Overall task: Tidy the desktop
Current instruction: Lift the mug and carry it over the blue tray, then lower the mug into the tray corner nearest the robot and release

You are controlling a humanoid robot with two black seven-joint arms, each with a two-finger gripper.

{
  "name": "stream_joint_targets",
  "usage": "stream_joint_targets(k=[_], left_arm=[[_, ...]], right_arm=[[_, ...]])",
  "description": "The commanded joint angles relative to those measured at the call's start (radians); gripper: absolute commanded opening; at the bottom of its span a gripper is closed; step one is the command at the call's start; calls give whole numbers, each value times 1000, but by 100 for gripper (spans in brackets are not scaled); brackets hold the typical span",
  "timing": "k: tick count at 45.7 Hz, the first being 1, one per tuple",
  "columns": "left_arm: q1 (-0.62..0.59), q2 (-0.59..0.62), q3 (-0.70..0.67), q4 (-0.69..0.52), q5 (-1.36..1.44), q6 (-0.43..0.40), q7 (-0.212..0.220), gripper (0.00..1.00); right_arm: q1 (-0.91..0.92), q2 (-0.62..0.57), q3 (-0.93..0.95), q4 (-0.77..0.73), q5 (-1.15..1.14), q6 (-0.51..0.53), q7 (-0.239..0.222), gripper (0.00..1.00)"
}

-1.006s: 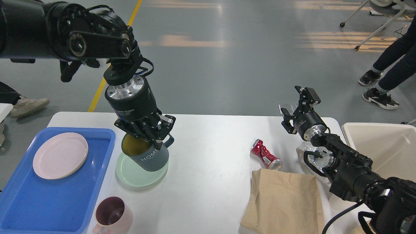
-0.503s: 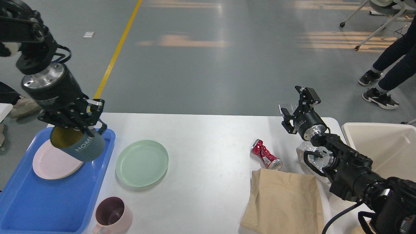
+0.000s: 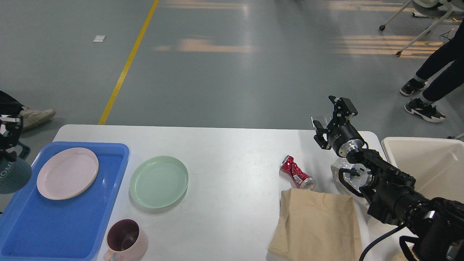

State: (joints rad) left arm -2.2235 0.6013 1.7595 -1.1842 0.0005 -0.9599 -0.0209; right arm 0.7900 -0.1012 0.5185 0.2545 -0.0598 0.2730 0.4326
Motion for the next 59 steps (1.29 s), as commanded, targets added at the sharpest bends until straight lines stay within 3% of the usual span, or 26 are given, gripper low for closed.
stream_joint_targets(k=[1,10,29,59], left_arm=[[51,41,0,70,15,0,1,0],[202,48,-32,164,12,0,-4,0],[617,48,-230,365,3,0,-7,0],[832,43,-268,561,-2,0,-8,1]], right_arm=[[0,0,0,-1,0,0,0,100],[0,0,0,0,0,0,0,100],[0,0,0,-1,0,0,0,100],[0,0,0,0,0,0,0,100]])
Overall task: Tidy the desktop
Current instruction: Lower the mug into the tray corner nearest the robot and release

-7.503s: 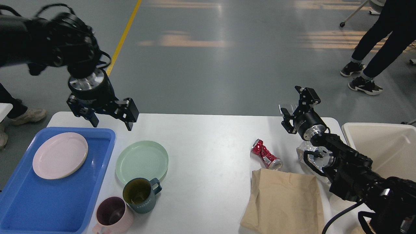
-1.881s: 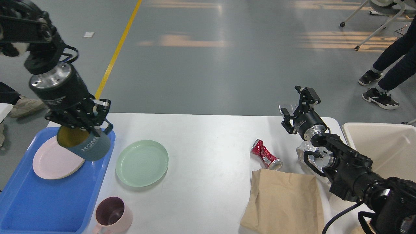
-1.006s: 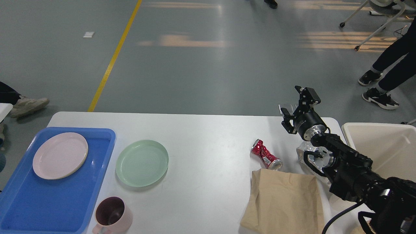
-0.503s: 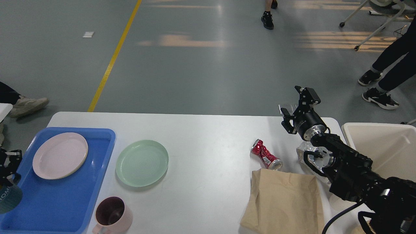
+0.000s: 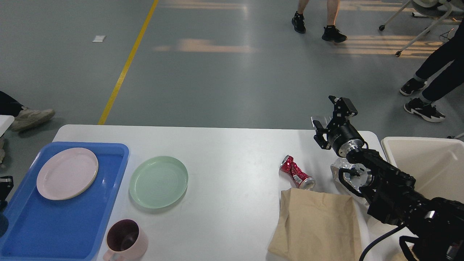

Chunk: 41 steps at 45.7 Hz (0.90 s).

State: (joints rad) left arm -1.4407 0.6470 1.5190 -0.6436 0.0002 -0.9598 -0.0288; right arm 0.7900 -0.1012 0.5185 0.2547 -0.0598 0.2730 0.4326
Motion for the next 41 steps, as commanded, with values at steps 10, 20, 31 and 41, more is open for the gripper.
stream_joint_targets(k=[10,20,31,41], left_arm=[[112,-3,-65,53,-3,44,-2,2],[129,-7,-69,65,-2,72,-6,2],[129,-10,-71,64,-2,78,-10,6],[129,-12,-72,65,-3,78,-11,18]], right_arm=[[0,0,0,0,0,0,0,100],[0,0,0,0,0,0,0,100],[0,0,0,-2,0,0,0,100],[0,0,0,0,0,0,0,100]])
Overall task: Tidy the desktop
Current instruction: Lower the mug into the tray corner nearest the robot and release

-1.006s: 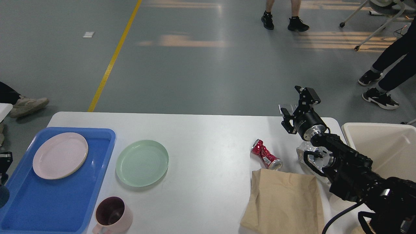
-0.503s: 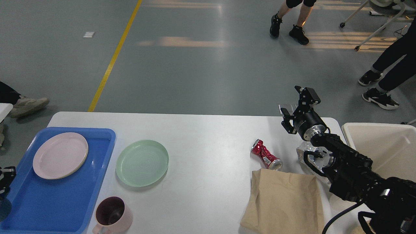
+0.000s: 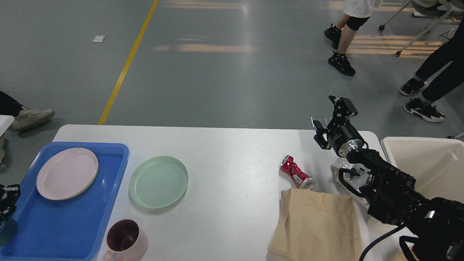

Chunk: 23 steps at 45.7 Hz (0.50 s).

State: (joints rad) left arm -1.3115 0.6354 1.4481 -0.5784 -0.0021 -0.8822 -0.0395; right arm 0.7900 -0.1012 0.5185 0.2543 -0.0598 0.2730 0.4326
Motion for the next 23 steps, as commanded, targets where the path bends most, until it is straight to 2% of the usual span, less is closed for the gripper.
stream_joint_targets(k=[1,17,23], left_arm=[[2,-2,-2,-1,-1,0,0,19],[11,-2,-2,-1,-1,-1,-2,28],[3,-2,-5,-8,-2,-6,-3,39]], right_arm=[[0,0,0,0,0,0,0,100],[0,0,0,0,0,0,0,100],[0,0,0,-1,0,0,0,100]])
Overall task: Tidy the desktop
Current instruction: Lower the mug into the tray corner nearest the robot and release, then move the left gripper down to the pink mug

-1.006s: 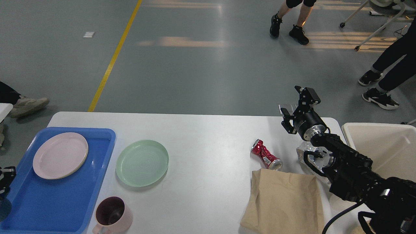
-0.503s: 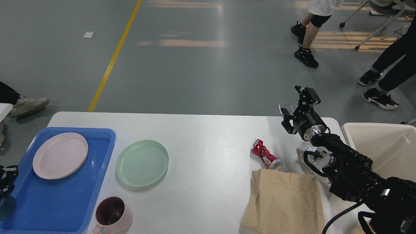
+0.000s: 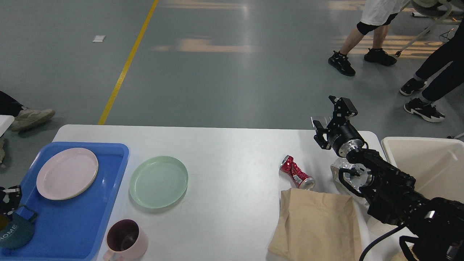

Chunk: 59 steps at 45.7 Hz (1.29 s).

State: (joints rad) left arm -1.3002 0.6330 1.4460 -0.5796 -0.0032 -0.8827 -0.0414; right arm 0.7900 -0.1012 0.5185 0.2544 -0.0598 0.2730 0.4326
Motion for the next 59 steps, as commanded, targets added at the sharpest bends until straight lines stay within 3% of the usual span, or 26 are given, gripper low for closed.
stream_joint_targets(k=[1,9,27,43,59], left_arm=[[-11,1,-4,-11,-1,-10,0,40],[-119,7,-18,-72,3,-77,5,63],[-738,-48,160,-423,5,-77,12,91],[-919,-269,96,-526,12,-77,15,94],[-1039,-481,-70,-759,12,-77,17,94]], right_arm=[[0,0,0,-1,0,0,0,100],[0,0,0,-1,0,0,0,100],[0,0,0,0,0,0,0,100],[0,0,0,-1,0,0,0,100],[0,0,0,-1,0,0,0,100]])
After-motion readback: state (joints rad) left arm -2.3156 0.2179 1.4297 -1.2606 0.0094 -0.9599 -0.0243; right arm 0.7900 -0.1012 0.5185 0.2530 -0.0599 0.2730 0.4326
